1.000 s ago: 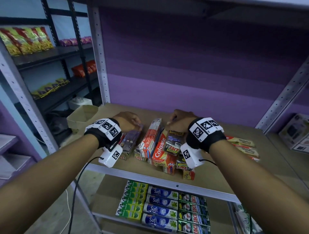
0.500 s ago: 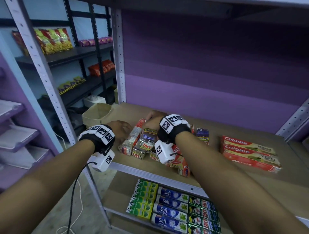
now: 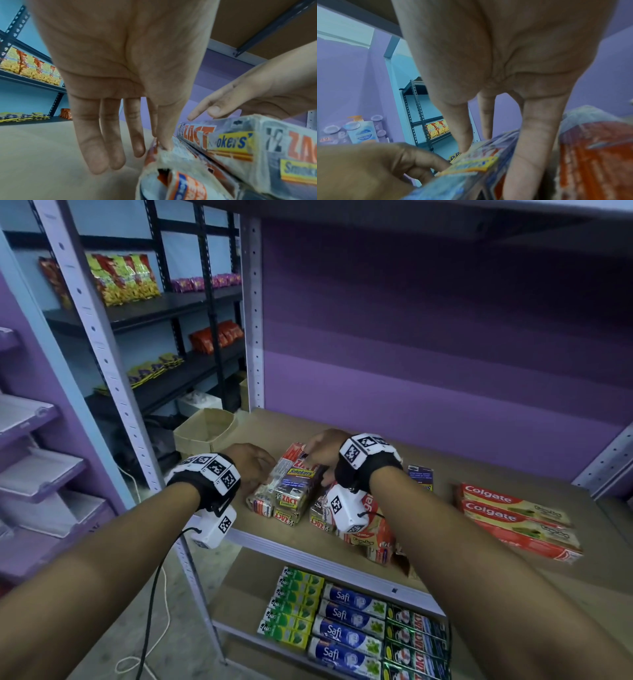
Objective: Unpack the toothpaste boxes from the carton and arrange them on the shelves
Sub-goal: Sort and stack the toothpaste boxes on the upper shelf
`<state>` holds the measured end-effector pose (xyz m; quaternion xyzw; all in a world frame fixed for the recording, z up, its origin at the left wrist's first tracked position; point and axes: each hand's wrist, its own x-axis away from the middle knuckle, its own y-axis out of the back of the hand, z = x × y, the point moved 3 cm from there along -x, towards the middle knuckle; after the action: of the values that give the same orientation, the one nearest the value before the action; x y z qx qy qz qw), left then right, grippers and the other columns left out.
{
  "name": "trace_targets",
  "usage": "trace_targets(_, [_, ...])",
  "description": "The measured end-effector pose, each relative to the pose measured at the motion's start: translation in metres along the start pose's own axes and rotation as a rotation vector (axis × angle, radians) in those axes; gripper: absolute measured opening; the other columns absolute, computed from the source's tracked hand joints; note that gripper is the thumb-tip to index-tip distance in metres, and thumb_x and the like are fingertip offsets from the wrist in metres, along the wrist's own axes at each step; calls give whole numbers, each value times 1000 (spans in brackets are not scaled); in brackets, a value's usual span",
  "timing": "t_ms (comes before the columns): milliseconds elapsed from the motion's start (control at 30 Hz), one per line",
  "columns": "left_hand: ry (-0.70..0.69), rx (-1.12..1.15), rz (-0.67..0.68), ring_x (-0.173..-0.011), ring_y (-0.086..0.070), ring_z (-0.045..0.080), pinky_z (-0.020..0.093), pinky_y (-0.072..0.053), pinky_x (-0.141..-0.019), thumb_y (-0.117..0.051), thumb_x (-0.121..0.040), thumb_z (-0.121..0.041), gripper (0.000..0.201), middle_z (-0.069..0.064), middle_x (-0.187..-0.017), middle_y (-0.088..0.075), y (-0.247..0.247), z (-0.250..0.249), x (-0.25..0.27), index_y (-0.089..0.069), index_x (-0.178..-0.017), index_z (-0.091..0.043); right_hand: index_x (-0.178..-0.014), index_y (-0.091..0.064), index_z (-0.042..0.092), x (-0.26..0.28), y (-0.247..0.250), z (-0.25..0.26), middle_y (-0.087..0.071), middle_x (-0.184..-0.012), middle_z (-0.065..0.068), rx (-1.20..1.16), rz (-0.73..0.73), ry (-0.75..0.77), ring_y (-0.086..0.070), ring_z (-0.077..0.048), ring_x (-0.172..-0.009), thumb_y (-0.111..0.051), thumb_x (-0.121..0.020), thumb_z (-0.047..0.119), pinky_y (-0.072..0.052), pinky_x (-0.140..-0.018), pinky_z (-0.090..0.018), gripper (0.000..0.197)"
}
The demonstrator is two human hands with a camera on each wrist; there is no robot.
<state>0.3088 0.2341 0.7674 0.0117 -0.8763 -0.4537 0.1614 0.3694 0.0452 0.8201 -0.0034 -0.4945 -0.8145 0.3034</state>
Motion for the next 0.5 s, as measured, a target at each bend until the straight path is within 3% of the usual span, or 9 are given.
trace_targets(100, [-120,-229,-101,-88,-60,1,5,-41,-65,-63,-86,-18,29,-9,-114,-68,6,-15,0,-70,-113,-25,-115,-68,11,15,14,-12,-65,-94,-8,-75,19,42,-66,-25,-84,-68,-88,10,-59,-86,-45,27])
trace_targets(200, [-171,-233,-137,-98,-62,10,18,-47,-85,-63,-87,-23,19,-9,-107,-70,10,-38,0,-71,-102,-31,-107,-65,11,40,31,-30,-62,-81,-12,-142,62,75,-61,-19,-60,-60,-91,0,-56,-54,-27,20])
trace_targets(267, [-224,-235,-149,-95,-64,14,29,-52,-89,-61,-88,-27,16,-9,-104,-70,11,-57,0,-70,-100,-33,-106,-65,13,55,40,-41,-63,-73,-9,-104,57,80,-59,-16,-52,-56,-93,0,-50,-46,-22,21])
trace_targets(300, [-246,-261,-155,-93,-64,13,29,-52,-87,-60,-89,-30,16,-11,-103,-68,10,-67,0,-69,-101,-34,-105,-67,17,61,44,-47,-64,-74,-7,-53,37,76,-61,-18,-56,-54,-94,1,-51,-49,-23,23])
trace_targets(367, [-309,-308,-168,-83,-58,6,19,-45,-77,-61,-89,-36,19,-14,-101,-61,5,-83,1,-68,-106,-35,-105,-69,23,69,49,-56,-65,-82,1,68,7,100,-63,-19,-72,-52,-93,1,-52,-58,-24,31])
trace_targets(433, [-388,-300,-169,-75,-51,-6,8,-36,-65,-65,-88,-38,19,-17,-95,-57,-3,-95,3,-69,-106,-35,-109,-70,24,75,50,-65,-64,-98,4,167,15,123,-65,-20,-93,-50,-92,0,-52,-68,-24,36])
trace_targets(500, [-446,-277,-144,-78,-48,-11,4,-32,-65,-68,-86,-44,22,-25,-90,-53,-10,-105,7,-69,-106,-36,-119,-68,22,80,49,-73,-62,-117,1,289,39,134,-62,-20,-109,-52,-92,1,-51,-80,-26,37])
